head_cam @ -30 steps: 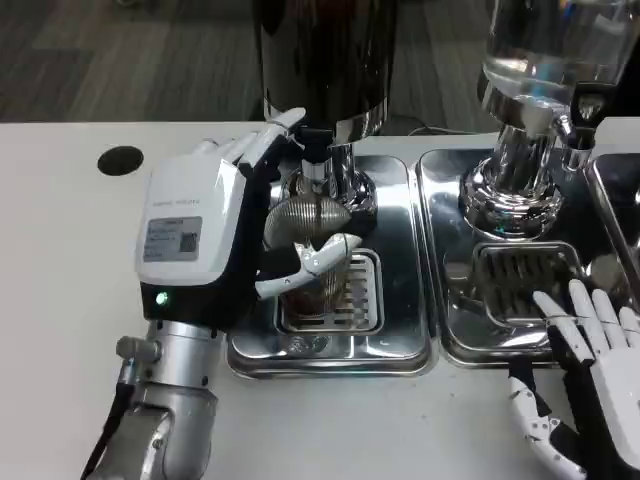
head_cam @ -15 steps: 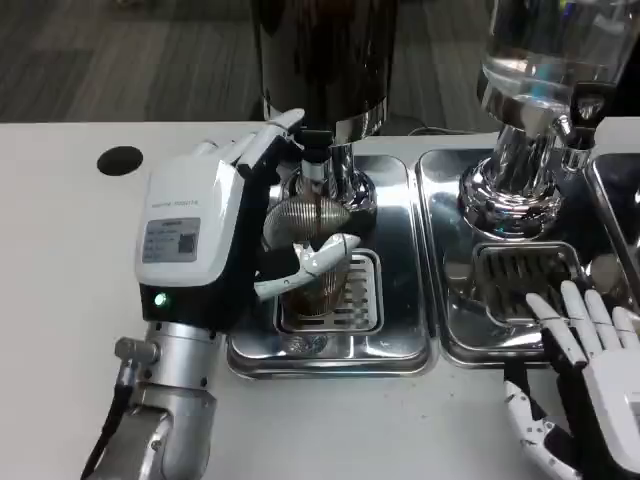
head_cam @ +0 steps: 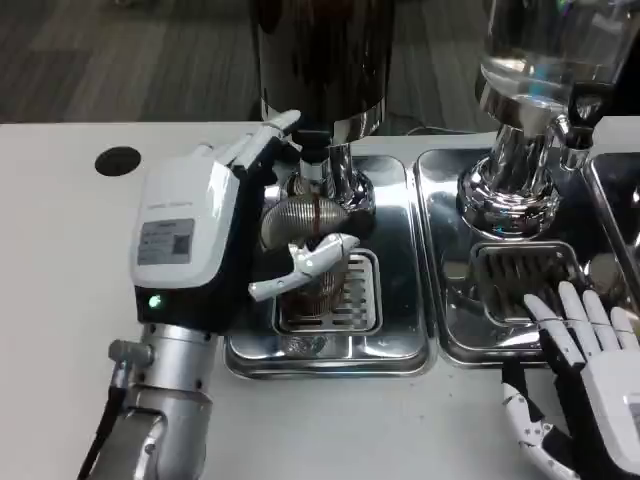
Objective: Grasp the cup under the faucet to collect the drink, then remove the cup.
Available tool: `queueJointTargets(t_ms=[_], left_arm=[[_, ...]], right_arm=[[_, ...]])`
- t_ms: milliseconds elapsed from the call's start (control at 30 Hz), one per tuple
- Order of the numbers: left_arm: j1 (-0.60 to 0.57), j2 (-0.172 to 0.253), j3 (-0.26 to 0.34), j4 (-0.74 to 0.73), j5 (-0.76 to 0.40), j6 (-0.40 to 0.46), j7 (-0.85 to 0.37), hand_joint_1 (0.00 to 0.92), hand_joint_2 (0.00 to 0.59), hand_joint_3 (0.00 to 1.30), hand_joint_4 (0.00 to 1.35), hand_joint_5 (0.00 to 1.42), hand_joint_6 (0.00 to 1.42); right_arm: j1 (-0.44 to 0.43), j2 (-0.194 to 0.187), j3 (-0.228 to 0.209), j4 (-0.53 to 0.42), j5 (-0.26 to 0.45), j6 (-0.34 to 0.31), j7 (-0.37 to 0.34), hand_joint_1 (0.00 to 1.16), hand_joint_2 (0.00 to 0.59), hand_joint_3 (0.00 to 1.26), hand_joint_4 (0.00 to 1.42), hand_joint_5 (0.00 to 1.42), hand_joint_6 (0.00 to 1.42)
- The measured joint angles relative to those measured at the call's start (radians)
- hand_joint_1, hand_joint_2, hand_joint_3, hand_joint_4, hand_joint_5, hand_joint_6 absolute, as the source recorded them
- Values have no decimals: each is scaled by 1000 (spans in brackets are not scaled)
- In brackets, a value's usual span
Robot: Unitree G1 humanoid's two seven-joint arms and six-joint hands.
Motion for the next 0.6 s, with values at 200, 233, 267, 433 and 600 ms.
queueJointTargets(t_ms=[200, 233, 267, 433, 600], left_arm=[[18, 2, 4, -24, -2, 13, -23, 24, 32, 214, 43, 290, 268], [19, 2, 4, -24, -2, 16, -30, 13, 29, 196, 20, 277, 260], [19, 2, 5, -25, -3, 22, -40, 9, 28, 186, 4, 267, 251], [27, 3, 9, -31, -3, 40, -74, 5, 22, 121, 0, 187, 179], [35, 3, 10, -62, -1, 46, -78, 0, 13, 97, 0, 156, 141]], right_arm=[[10, 0, -1, -12, 3, 0, -1, 179, 483, 155, 0, 0, 0], [11, 0, -1, -14, 3, 0, -1, 180, 483, 155, 0, 0, 0], [13, 1, -2, -17, 6, 0, -1, 180, 483, 155, 0, 0, 0], [26, 1, -6, -31, 16, -5, -9, 182, 483, 155, 0, 0, 0], [34, 1, -7, -31, 22, -6, -15, 184, 483, 155, 0, 0, 1]])
